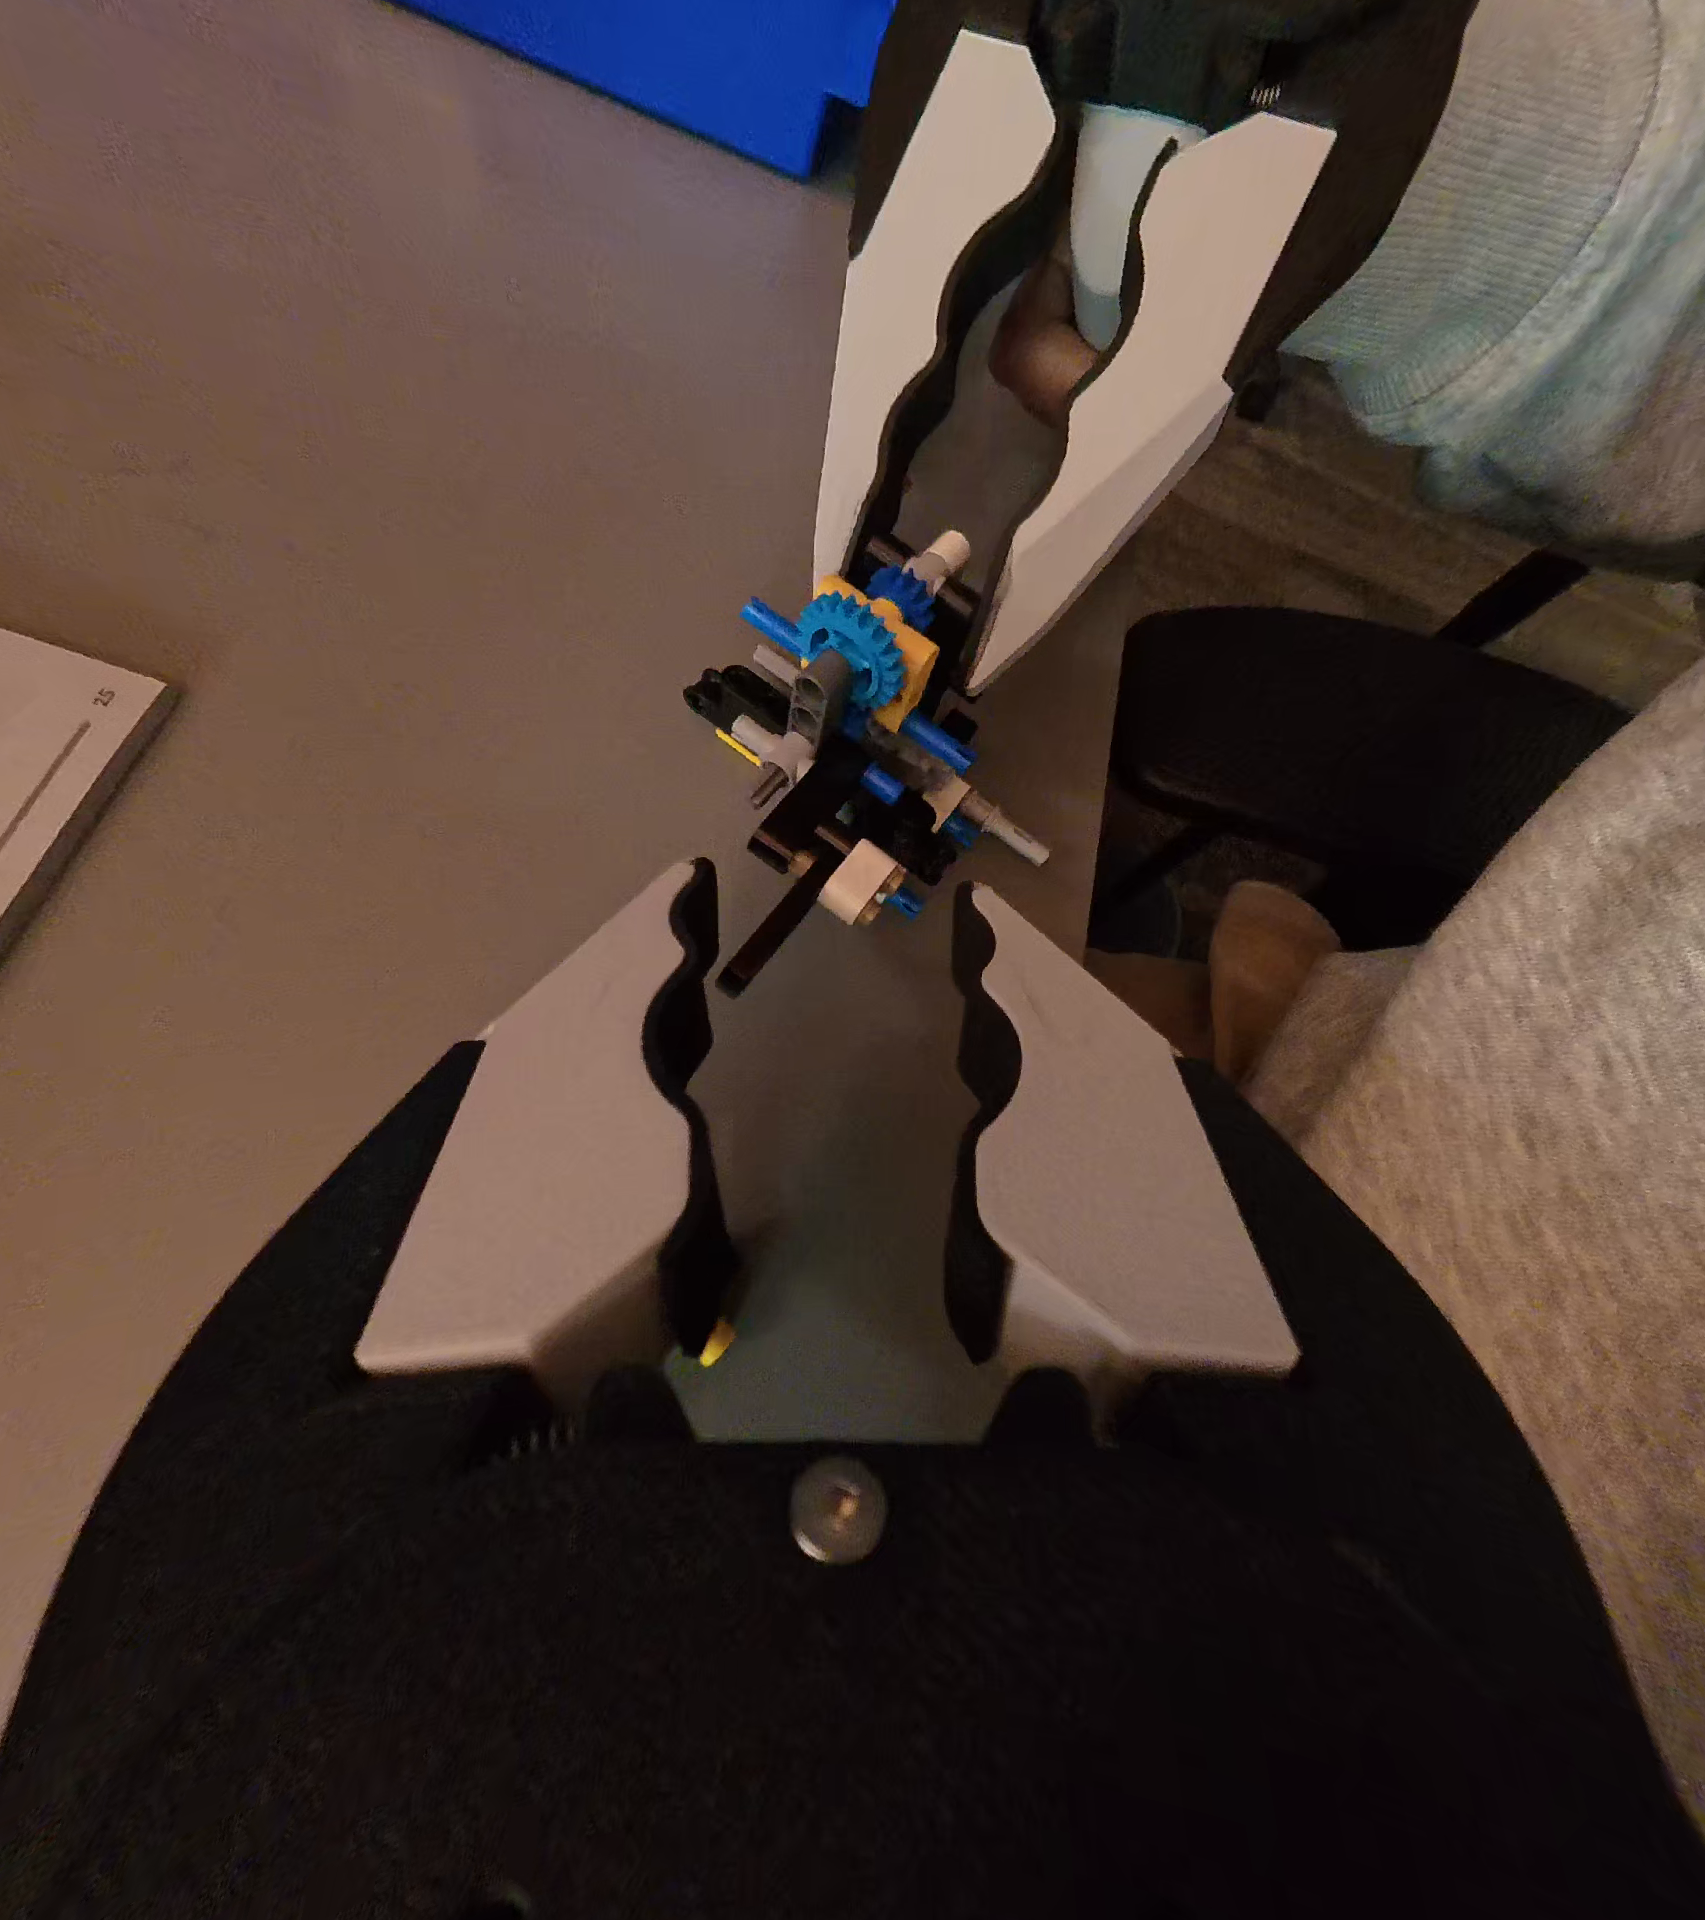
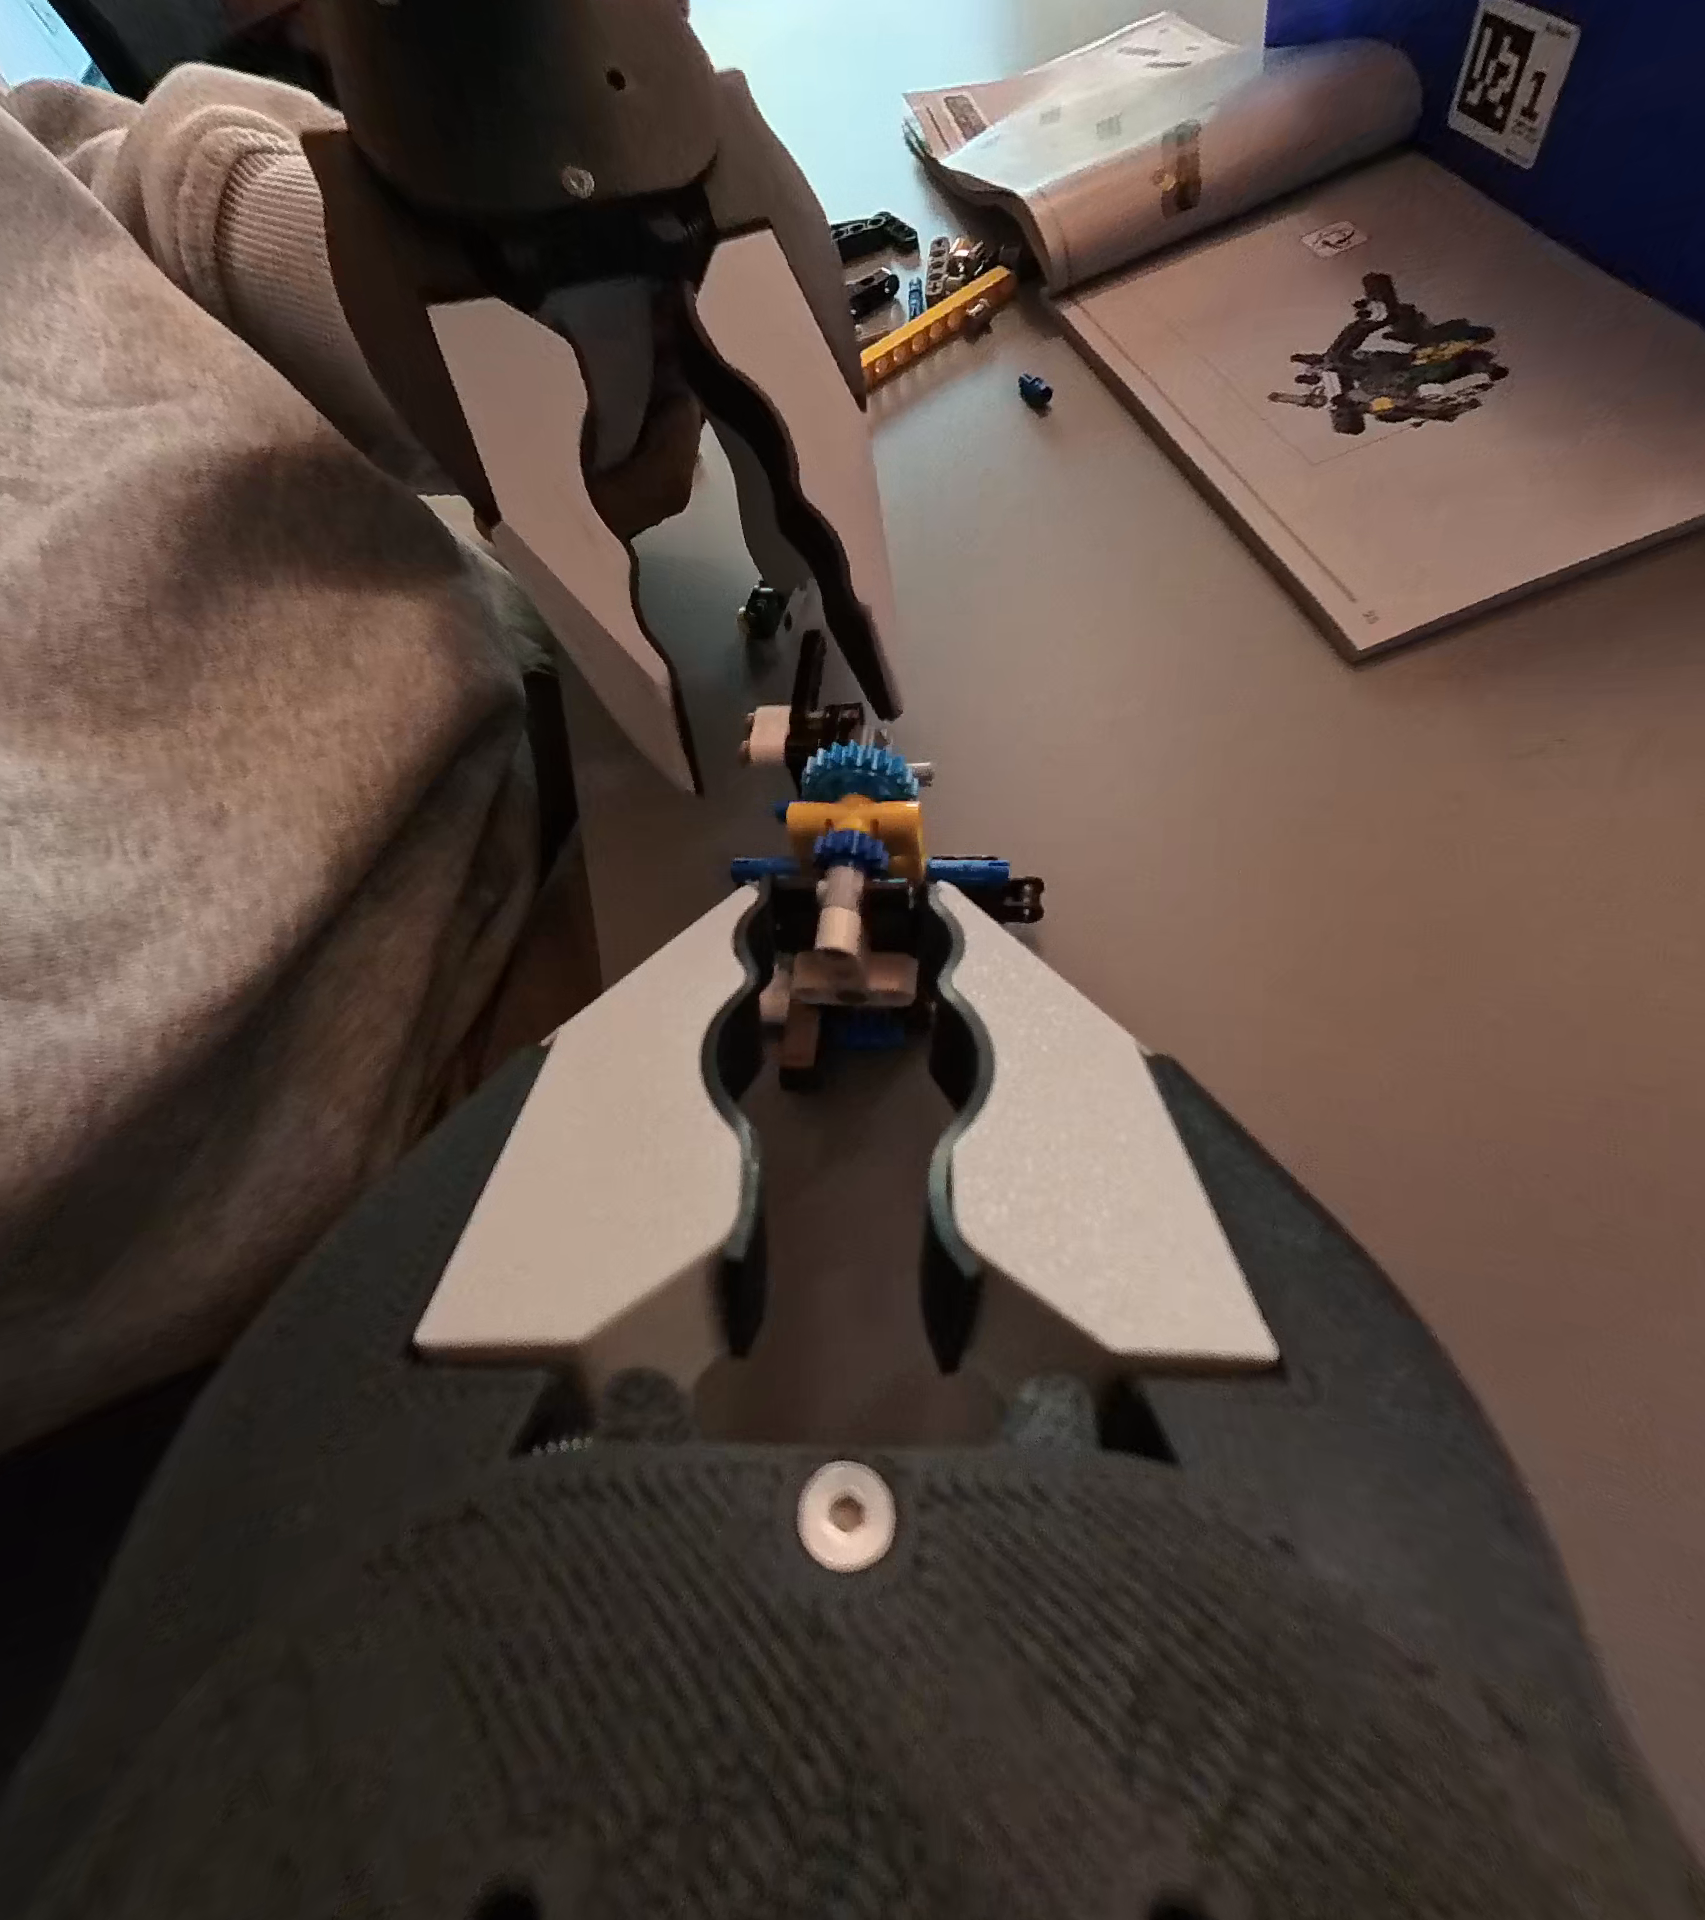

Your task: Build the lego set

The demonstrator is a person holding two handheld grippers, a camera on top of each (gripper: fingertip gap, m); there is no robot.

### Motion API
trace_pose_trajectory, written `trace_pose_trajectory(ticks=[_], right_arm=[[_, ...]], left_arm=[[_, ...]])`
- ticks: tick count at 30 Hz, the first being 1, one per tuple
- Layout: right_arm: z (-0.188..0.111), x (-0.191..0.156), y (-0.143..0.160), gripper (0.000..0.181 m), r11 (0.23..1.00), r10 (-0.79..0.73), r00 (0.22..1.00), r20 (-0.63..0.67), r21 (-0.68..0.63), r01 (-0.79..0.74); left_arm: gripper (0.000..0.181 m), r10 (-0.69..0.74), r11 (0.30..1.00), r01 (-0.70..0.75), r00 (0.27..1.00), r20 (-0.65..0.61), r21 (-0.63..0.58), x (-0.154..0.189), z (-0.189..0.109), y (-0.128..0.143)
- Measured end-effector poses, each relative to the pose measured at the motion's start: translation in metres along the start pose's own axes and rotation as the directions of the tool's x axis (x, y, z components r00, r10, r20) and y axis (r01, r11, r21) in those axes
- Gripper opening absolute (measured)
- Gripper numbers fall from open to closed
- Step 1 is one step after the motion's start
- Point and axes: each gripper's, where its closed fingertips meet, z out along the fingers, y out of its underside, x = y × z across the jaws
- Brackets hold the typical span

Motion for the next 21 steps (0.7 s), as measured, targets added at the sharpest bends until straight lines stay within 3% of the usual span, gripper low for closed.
trace_pose_trajectory(ticks=[1, 12, 21], right_arm=[[0.0, 0.0, 0.0, 0.027, 1.0, -0.001, 1.0, -0.002, -0.001, 0.001], [-0.012, 0.0, 0.001, 0.036, 1.0, 0.021, 0.998, -0.059, 0.008, -0.021], [-0.032, -0.003, 0.011, 0.035, 0.982, 0.177, 0.965, -0.195, 0.103, -0.159]], left_arm=[[0.044, 0.001, 1.0, -0.001, 1.0, 0.0, -0.003, 0.0, 0.001, 0.0], [0.041, 0.001, 1.0, -0.001, 1.0, 0.008, -0.006, 0.0, 0.002, 0.002], [0.038, -0.011, 1.0, 0.011, 1.0, 0.007, 0.013, 0.001, 0.0, 0.001]])
